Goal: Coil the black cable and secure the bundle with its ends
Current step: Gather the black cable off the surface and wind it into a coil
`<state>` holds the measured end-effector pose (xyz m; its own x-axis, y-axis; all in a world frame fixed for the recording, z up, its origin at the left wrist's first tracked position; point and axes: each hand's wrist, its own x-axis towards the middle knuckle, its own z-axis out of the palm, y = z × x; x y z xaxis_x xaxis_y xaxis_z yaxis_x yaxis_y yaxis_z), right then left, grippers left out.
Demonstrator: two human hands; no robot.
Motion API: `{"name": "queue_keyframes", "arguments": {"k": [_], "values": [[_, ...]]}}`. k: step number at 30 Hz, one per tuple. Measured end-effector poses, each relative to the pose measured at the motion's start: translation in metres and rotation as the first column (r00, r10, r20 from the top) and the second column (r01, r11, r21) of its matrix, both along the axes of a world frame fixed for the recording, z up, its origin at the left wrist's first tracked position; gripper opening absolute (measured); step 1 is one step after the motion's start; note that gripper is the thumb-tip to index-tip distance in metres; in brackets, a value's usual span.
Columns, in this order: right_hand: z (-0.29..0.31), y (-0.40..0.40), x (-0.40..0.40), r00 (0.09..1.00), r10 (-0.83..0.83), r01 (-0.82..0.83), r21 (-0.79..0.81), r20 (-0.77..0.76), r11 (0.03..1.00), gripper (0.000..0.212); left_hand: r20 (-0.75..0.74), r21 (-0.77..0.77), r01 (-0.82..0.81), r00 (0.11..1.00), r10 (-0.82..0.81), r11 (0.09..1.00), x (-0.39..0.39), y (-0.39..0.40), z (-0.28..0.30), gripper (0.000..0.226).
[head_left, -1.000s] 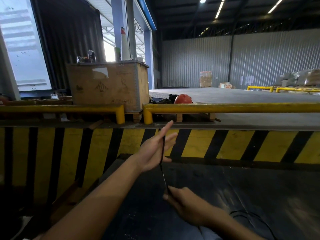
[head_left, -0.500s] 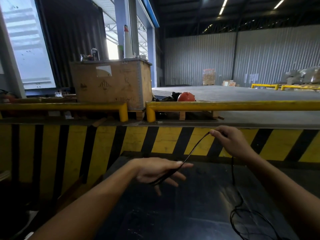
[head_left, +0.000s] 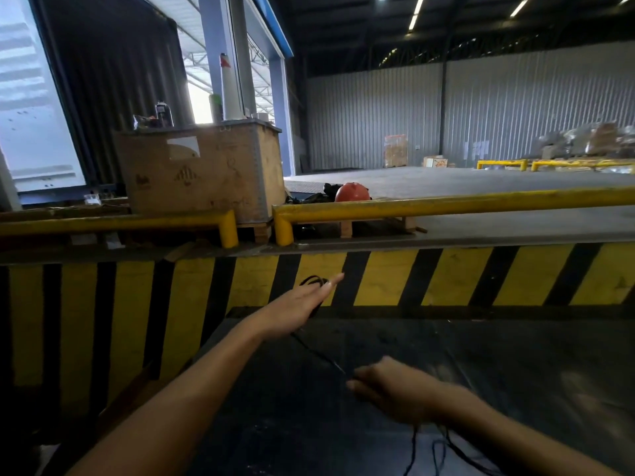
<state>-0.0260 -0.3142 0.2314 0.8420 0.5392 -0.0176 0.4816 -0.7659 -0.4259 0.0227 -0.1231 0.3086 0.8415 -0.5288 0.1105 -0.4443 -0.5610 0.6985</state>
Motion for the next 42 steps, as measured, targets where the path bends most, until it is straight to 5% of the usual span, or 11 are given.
{"name": "queue_keyframes", "arguments": {"k": [5,9,13,16,19,25,27,30,35,39,42], "values": [[0.052,-0.062,0.033,0.982,-0.178,0.147,0.32,0.07,0.936,0.023,-0.282,0.484,0.037,0.952,0.116,0.874,0.001,0.019,-0.031,0.048],[0.055,-0.076,0.051,0.927,-0.318,0.22,0.396,0.2,0.891,0.022,-0.705,0.028,0.194,0.699,-0.118,0.981,-0.015,0.01,-0.03,0.045],[0.031,-0.065,0.054,0.863,-0.456,0.291,0.526,0.216,0.799,0.021,-0.679,-0.497,0.255,0.481,-0.555,0.829,-0.029,-0.014,-0.016,0.044],[-0.001,-0.033,0.035,0.907,-0.401,0.216,0.678,0.127,0.703,0.02,-0.488,-0.766,0.089,0.564,-0.666,0.636,-0.035,-0.031,0.002,0.046],[-0.031,0.012,0.007,0.959,-0.229,0.115,0.512,0.165,0.851,0.024,-0.362,-0.827,-0.028,0.79,-0.495,0.562,-0.026,-0.042,0.018,0.038],[0.006,0.007,-0.002,0.974,-0.042,-0.002,0.194,0.221,0.981,0.023,0.02,-0.184,0.02,1.0,-0.017,0.983,-0.001,-0.025,-0.008,0.046],[0.031,-0.017,0.003,0.977,-0.012,-0.02,0.145,0.214,0.989,0.015,0.092,0.084,0.036,0.995,-0.043,0.996,0.004,-0.012,-0.017,0.046],[0.064,-0.046,0.008,0.952,-0.056,0.002,0.178,0.3,0.984,0.007,-0.108,0.22,0.025,0.994,-0.001,0.975,-0.003,-0.002,-0.021,0.044],[0.085,-0.063,0.021,0.871,-0.228,0.084,0.325,0.435,0.942,0.008,-0.639,-0.291,0.269,0.659,-0.396,0.918,-0.03,-0.014,-0.013,0.036],[0.058,-0.054,0.02,0.899,-0.317,0.147,0.474,0.303,0.868,0.018,-0.529,-0.689,0.232,0.486,-0.696,0.686,-0.036,-0.027,0.009,0.051],[0.011,-0.013,-0.003,0.973,-0.151,0.074,0.386,0.175,0.919,0.02,-0.405,-0.796,0.155,0.583,-0.704,0.586,-0.034,-0.035,0.027,0.047]]}}
